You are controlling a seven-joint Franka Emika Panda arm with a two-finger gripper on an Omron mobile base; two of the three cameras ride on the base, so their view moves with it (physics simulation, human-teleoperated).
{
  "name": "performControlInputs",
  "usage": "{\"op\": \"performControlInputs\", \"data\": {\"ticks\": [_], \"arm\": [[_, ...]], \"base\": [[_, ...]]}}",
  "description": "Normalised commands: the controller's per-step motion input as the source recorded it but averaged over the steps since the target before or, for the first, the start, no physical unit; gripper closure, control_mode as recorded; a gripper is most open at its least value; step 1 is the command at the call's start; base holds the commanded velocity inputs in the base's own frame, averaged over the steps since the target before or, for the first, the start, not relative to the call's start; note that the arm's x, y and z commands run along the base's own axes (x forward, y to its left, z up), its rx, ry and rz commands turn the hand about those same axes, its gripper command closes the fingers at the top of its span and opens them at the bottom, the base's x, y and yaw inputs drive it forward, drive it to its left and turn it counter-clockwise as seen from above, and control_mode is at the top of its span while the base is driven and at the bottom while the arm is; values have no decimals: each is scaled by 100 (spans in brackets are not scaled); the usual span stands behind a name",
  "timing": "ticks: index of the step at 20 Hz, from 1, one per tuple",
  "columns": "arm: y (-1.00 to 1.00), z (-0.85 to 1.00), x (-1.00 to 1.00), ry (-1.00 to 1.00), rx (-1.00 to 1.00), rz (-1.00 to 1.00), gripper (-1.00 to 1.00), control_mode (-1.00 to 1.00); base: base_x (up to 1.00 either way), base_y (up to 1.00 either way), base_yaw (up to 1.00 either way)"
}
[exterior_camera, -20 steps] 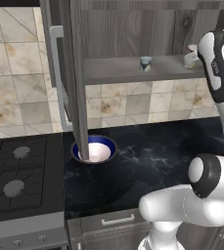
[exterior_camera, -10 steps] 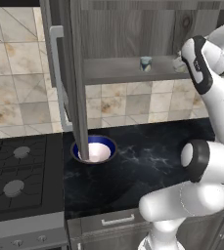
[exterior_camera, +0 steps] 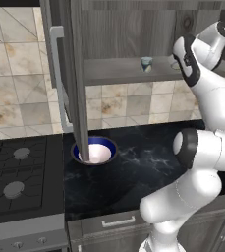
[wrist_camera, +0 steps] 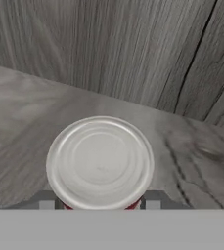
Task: Restock the canned food cabinet by taking the new fresh canned food from the counter and placing it in the cabinet. Then, take the old canned food from the cabinet and place it on the counter.
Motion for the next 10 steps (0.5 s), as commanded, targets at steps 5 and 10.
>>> {"op": "performControlInputs", "data": {"ticks": [5, 10], "arm": [[-11, -37, 30, 0, 0, -4, 100, -100], [-5, -26, 30, 0, 0, -2, -100, -100]], "base": [[0, 0, 0], [0, 0, 0]]}}
